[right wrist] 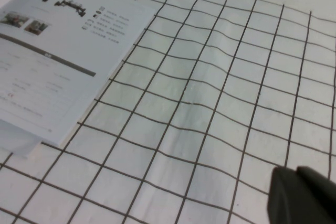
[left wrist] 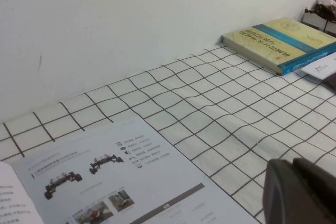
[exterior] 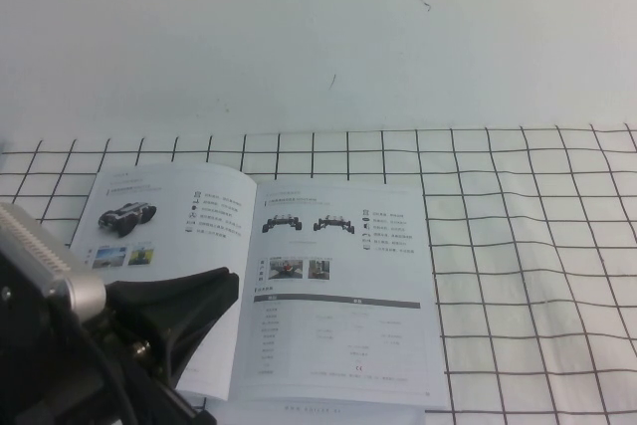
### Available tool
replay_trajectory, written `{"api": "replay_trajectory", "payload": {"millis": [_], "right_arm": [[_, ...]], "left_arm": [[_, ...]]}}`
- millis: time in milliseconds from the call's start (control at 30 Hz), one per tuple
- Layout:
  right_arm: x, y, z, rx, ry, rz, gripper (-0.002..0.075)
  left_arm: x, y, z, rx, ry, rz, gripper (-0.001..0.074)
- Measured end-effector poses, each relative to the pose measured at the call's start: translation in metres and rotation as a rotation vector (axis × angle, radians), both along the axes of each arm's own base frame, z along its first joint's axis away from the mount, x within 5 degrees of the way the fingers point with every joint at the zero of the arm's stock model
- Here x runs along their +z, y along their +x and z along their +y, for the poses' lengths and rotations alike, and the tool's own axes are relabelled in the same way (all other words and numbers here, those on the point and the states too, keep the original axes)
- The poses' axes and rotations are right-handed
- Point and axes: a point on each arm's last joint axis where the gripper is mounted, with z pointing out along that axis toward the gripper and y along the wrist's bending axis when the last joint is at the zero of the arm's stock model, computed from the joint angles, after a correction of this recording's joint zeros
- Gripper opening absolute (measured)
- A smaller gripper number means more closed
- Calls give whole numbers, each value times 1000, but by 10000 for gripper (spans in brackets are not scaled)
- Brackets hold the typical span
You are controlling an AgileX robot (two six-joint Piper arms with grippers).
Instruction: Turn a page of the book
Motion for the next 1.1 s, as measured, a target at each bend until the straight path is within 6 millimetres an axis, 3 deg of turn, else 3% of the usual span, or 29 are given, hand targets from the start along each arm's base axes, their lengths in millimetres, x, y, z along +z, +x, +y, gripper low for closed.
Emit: {"api": "replay_trajectory", "payload": {"millis": [833,933,1100], "right_arm": [[-2,0,0,-3,5,7,-1],[-2,0,0,-3,6,7,-1],[-2,0,0,-2,10,9,-2]], "left_arm": [[3,-17,-15,-227,-104,72,-3],[9,-17,-6,-158,-132,44,-3],[29,-26,27,-4,-204,-107,-3]]}}
